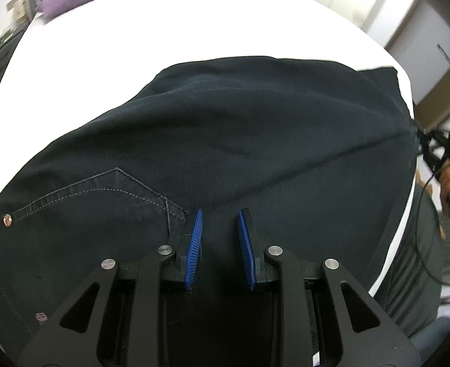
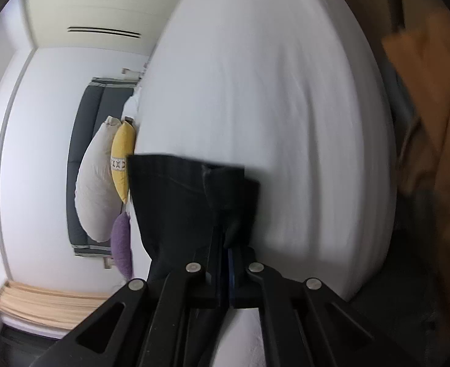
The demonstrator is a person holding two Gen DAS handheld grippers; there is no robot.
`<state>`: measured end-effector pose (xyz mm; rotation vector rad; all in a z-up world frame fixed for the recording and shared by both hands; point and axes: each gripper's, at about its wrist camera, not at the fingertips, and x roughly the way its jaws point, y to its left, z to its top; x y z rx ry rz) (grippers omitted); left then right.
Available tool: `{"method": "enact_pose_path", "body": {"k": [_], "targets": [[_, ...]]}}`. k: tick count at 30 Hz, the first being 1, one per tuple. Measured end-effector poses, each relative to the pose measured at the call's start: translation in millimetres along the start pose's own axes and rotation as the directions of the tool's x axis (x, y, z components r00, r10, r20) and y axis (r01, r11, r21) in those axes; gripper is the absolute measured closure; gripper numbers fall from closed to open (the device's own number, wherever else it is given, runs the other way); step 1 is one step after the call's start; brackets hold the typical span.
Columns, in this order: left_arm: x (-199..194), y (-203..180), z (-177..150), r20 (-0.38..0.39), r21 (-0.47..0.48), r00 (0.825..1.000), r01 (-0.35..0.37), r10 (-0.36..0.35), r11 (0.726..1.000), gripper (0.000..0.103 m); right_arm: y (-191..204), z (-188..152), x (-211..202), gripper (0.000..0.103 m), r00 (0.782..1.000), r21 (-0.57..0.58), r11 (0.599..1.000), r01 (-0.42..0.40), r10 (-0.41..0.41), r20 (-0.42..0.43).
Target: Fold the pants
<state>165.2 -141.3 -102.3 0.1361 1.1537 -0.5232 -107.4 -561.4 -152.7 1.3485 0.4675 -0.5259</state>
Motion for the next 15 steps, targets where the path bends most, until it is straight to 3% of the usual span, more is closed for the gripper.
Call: {"method": "enact_pose_path", "body": {"k": [3, 5, 6, 8, 10, 12, 13, 15], "targets": [[-1, 1, -4, -0.004, 0.027, 1.000, 0.017, -0.017, 0.999, 0.080, 7, 19, -12, 0.095, 0.998, -0.056, 0.997, 0.058, -0.057, 0.025], [-5, -1, -9, -0.006, 0.047, 1.000, 0.005, -0.005, 0.999, 0.080, 7, 25, -27, 0.071, 0.985, -0.038, 0.986, 0.164, -0.162, 0.051], [-7, -3, -13, -0.004, 0.057, 1.000, 0.001, -0.001, 0.998, 0.080, 9, 26, -39, 0.068, 0.972, -0.030, 0.975, 0.220, -0.216, 0.091], [-13, -6, -21, 0.004, 0.066, 1.000, -0.011, 0.011, 0.998, 0.080, 17, 24, -55, 0.068, 0.967, -0.059, 0.972, 0.227, -0.219, 0.127], [-19, -10, -27, 0.017, 0.060, 1.000, -0.002, 0.001, 0.998, 0.080, 39, 10, -52, 0.068, 0.988, -0.142, 0.980, 0.142, -0.132, 0.078], [-23, -18, -33, 0.023, 0.059, 1.000, 0.015, -0.016, 0.998, 0.080, 69, -14, -28, 0.068, 0.998, -0.230, 0.973, -0.007, -0.009, -0.068], [-24, -19, -35, 0.024, 0.059, 1.000, 0.016, -0.017, 0.998, 0.080, 86, -33, -9, 0.068, 0.983, -0.268, 0.958, -0.097, 0.050, -0.177], [-23, -21, -41, 0.019, 0.055, 1.000, 0.017, -0.018, 0.998, 0.080, 112, -74, 26, 0.068, 0.922, -0.299, 0.923, -0.243, 0.124, -0.368]]}}
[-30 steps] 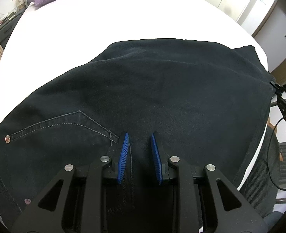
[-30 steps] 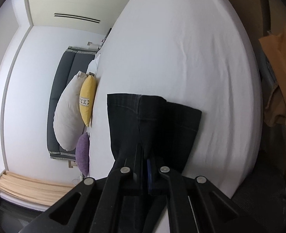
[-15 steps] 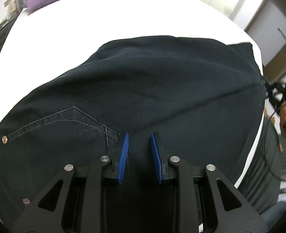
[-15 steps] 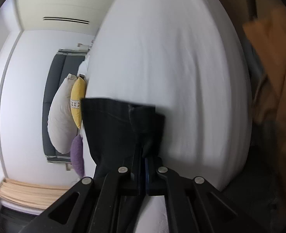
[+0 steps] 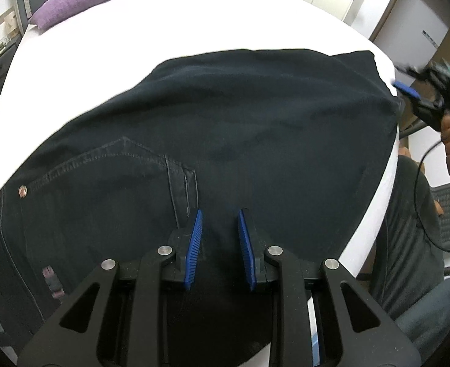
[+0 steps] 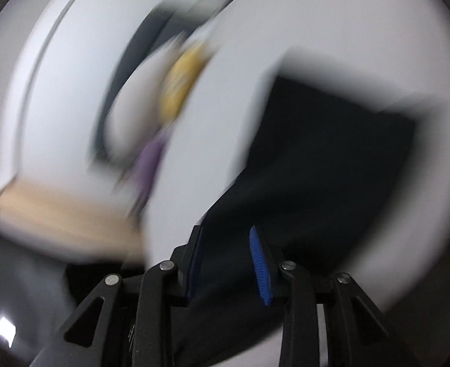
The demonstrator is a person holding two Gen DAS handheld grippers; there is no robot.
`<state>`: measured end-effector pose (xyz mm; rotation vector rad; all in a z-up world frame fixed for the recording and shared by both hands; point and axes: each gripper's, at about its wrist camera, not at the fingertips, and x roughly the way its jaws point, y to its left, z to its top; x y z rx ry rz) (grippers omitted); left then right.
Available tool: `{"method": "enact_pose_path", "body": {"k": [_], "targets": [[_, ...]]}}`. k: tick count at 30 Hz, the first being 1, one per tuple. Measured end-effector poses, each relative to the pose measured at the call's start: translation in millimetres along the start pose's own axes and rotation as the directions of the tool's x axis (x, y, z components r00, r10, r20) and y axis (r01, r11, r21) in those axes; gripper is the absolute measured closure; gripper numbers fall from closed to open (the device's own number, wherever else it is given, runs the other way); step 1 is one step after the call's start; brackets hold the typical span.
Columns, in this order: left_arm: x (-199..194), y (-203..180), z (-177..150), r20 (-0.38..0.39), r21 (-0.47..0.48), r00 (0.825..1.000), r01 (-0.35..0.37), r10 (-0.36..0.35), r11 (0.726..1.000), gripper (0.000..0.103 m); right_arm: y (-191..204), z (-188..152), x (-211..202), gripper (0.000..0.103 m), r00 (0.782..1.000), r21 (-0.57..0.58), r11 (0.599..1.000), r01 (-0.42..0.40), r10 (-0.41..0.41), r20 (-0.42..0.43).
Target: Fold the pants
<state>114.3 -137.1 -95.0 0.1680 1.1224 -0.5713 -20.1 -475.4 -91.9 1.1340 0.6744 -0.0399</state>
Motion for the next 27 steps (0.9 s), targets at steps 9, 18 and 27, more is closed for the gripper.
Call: {"method": "enact_pose_path", "body": {"k": [9, 18, 27], "targets": [[-8, -9, -33, -0.015, 0.039, 1.000, 0.000, 0.001, 0.999, 0.080, -47, -36, 61, 0.103, 0.970, 0.042, 0.995, 0.094, -0.082, -0.229], [-22, -10, -57, -0.022, 0.028, 1.000, -0.003, 0.004, 1.000, 0.080, 16, -26, 8, 0.089, 0.946, -0.180, 0.943, 0.282, -0.304, -0.115], [-26, -7, -60, -0.018, -0.030, 1.000, -0.014, 0.014, 0.999, 0.080, 138, -87, 203, 0.049, 0.840, -0.258, 0.930, -0.260, 0.086, -0.537]]}}
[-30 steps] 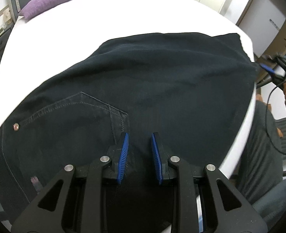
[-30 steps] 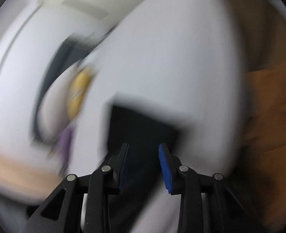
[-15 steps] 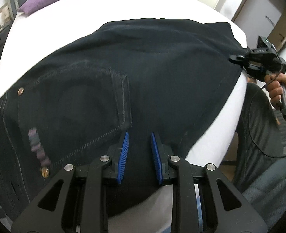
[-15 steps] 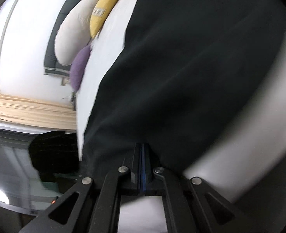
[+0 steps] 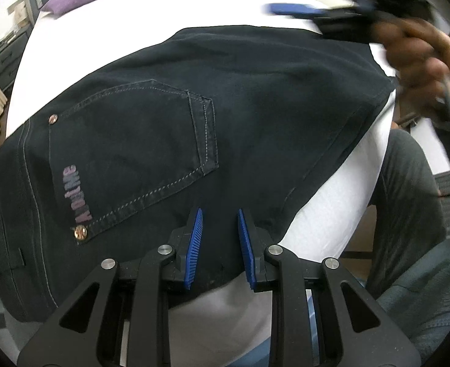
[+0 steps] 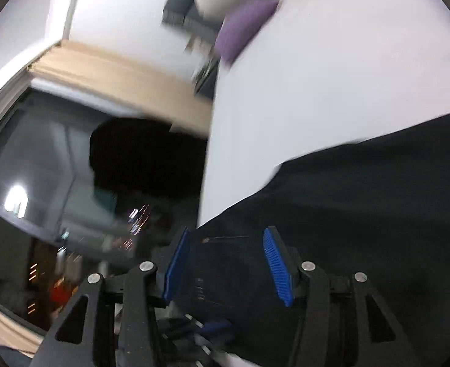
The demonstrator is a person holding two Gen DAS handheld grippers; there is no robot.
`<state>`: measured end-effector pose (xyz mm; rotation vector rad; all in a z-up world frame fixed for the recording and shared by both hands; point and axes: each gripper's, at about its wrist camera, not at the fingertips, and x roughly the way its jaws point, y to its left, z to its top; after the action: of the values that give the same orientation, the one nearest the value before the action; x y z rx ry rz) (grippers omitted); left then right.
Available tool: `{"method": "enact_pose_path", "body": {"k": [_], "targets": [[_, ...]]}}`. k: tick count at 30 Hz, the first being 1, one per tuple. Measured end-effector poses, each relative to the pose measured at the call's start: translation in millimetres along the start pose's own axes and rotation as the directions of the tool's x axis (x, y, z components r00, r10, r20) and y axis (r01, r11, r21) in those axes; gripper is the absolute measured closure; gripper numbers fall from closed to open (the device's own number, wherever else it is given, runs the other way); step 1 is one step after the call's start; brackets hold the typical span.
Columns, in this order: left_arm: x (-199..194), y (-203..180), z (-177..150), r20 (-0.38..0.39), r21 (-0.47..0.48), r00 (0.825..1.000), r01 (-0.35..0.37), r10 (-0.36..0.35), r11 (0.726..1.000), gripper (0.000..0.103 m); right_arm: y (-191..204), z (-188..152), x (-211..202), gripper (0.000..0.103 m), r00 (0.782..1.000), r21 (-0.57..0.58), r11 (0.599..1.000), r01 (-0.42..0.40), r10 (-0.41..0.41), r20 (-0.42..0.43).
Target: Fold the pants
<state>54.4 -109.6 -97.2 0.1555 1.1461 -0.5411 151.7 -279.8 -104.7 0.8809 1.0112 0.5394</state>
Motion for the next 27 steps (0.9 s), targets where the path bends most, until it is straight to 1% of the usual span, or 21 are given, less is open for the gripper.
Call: {"method": "enact_pose_path", "body": {"k": [2, 3, 4, 6, 8, 9, 10, 12, 13, 14, 15, 16, 18, 19, 20, 21, 22, 23, 24, 26, 27], "targets": [[-1, 3, -3, 0.002, -0.018, 1.000, 0.009, -0.009, 1.000, 0.080, -7, 5, 54, 0.049, 0.995, 0.039, 0.999, -0.001, 0.005, -0.097], [-2, 4, -4, 0.001, -0.022, 1.000, 0.012, -0.012, 1.000, 0.080, -21, 6, 70, 0.049, 0.992, 0.065, 0.996, 0.054, -0.046, -0.120], [-4, 8, -6, 0.001, -0.024, 1.000, 0.014, -0.014, 1.000, 0.080, -41, 10, 80, 0.065, 0.986, 0.096, 0.989, 0.110, -0.097, -0.137], [-6, 10, -8, 0.001, -0.030, 1.000, 0.024, -0.024, 0.999, 0.080, -73, 18, 77, 0.103, 0.990, 0.192, 0.976, 0.100, -0.079, -0.115], [-7, 13, -10, 0.005, -0.039, 0.999, 0.039, -0.039, 0.998, 0.080, -96, 21, 42, 0.103, 0.998, 0.270, 0.962, 0.050, -0.056, 0.015], [-5, 16, -11, 0.007, -0.045, 0.999, 0.046, -0.046, 0.998, 0.080, -107, 23, 13, 0.103, 0.989, 0.277, 0.957, 0.083, -0.112, 0.092], [-4, 17, -10, 0.006, -0.048, 0.999, 0.050, -0.050, 0.998, 0.080, -120, 22, -19, 0.103, 0.970, 0.298, 0.947, 0.121, -0.177, 0.167], [-3, 15, -10, 0.002, -0.037, 0.999, 0.044, -0.044, 0.998, 0.080, -141, 15, -74, 0.103, 0.933, 0.388, 0.912, 0.131, -0.246, 0.261], [-3, 15, -10, 0.001, -0.031, 0.999, 0.041, -0.041, 0.999, 0.080, -143, 9, -104, 0.094, 0.908, 0.420, 0.895, 0.150, -0.293, 0.301], [-3, 15, -9, 0.001, -0.031, 0.999, 0.040, -0.040, 0.999, 0.080, -136, 3, -125, 0.088, 0.892, 0.408, 0.901, 0.147, -0.299, 0.340], [-3, 15, -10, 0.002, -0.032, 0.999, 0.040, -0.040, 0.999, 0.080, -126, -6, -142, 0.069, 0.888, 0.365, 0.925, 0.107, -0.254, 0.382], [-3, 15, -9, 0.002, -0.033, 0.999, 0.041, -0.041, 0.999, 0.080, -115, -24, -148, 0.047, 0.899, 0.304, 0.952, 0.022, -0.152, 0.410], [-1, 16, -7, -0.006, -0.029, 0.999, 0.036, -0.036, 0.999, 0.080, -100, -45, -147, 0.030, 0.926, 0.227, 0.971, -0.079, -0.013, 0.377], [-1, 14, -5, -0.013, -0.018, 1.000, 0.026, -0.026, 1.000, 0.080, -95, -54, -140, 0.030, 0.944, 0.203, 0.978, -0.057, -0.014, 0.330], [-1, 9, -3, -0.019, -0.009, 1.000, 0.017, -0.017, 1.000, 0.080, -96, -62, -135, 0.030, 0.955, 0.192, 0.981, -0.001, -0.056, 0.293], [-1, 7, -1, -0.022, 0.000, 1.000, 0.009, -0.009, 1.000, 0.080, -102, -70, -133, 0.041, 0.955, 0.196, 0.979, 0.061, -0.114, 0.274], [-1, 5, -1, -0.025, 0.005, 1.000, 0.003, -0.003, 1.000, 0.080, -118, -77, -139, 0.073, 0.952, 0.223, 0.974, 0.047, -0.112, 0.286], [-1, 4, -1, -0.027, 0.008, 1.000, -0.002, 0.002, 1.000, 0.080, -137, -80, -154, 0.086, 0.946, 0.274, 0.961, 0.022, -0.108, 0.305], [-2, 3, -1, -0.027, 0.009, 1.000, -0.006, 0.006, 1.000, 0.080, -158, -86, -179, 0.103, 0.919, 0.338, 0.941, 0.019, -0.149, 0.364], [-1, 1, 1, -0.028, 0.007, 1.000, -0.012, 0.012, 1.000, 0.080, -183, -99, -239, 0.103, 0.847, 0.377, 0.926, 0.035, -0.228, 0.481], [-1, 0, 1, -0.030, 0.009, 0.999, -0.015, 0.015, 1.000, 0.080, -190, -106, -263, 0.103, 0.815, 0.399, 0.915, 0.060, -0.276, 0.510]]}}
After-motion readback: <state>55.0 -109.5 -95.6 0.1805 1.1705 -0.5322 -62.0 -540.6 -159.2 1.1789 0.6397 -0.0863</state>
